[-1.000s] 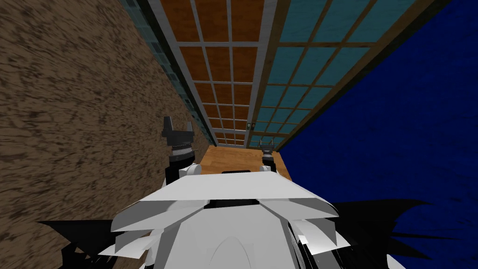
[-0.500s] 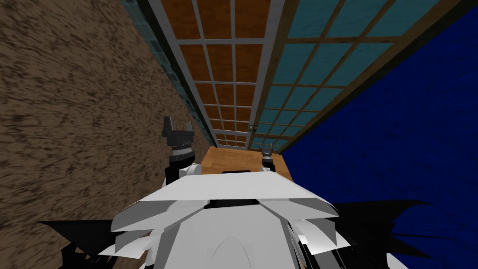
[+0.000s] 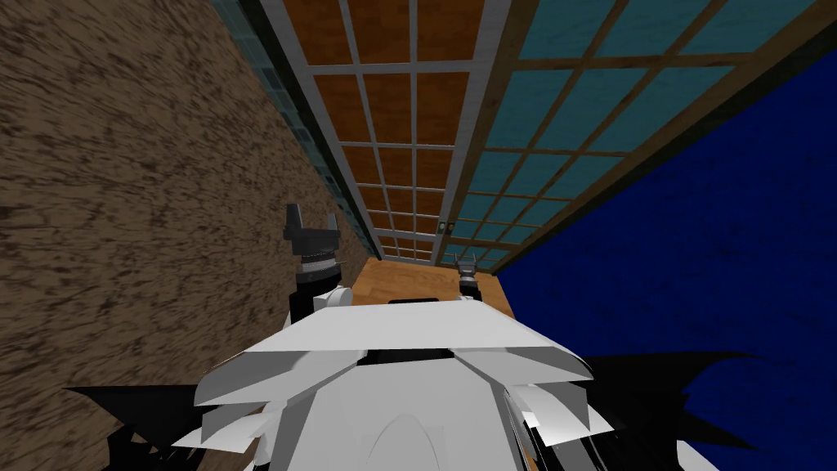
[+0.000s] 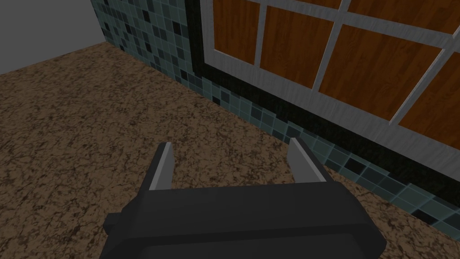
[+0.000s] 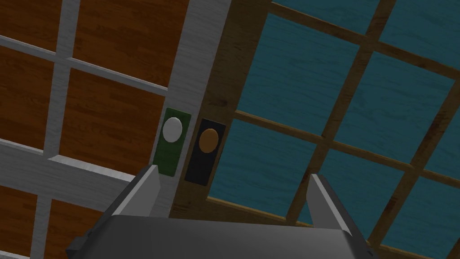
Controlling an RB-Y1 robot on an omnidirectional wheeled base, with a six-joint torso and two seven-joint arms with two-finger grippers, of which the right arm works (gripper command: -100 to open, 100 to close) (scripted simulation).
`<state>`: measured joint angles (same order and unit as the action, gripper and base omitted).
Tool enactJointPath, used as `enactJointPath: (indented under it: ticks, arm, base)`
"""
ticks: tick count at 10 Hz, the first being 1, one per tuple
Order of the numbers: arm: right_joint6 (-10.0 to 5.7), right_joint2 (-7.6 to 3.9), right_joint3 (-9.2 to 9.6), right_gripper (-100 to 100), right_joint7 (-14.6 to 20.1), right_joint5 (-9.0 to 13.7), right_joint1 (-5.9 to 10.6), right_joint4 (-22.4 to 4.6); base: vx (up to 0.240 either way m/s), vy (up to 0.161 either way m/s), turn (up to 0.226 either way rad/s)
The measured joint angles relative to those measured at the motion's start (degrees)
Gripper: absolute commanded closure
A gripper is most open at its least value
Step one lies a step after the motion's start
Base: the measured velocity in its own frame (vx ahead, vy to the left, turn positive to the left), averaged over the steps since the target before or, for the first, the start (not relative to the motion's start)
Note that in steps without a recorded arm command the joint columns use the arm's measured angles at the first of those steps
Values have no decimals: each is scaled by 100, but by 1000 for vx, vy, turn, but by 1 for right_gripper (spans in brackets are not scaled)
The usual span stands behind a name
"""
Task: Pull the door open
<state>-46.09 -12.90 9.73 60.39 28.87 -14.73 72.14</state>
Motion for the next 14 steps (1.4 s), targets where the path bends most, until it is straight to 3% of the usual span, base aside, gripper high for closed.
enactJointPath:
  ticks: [9,14]
  arm:
    - [-153,-156,188,-100,952,359,149,-882]
    - [-279,-253,301,-100,1535,566,308,-1503]
  base:
    - [102,-4,38]
    - [151,-10,49]
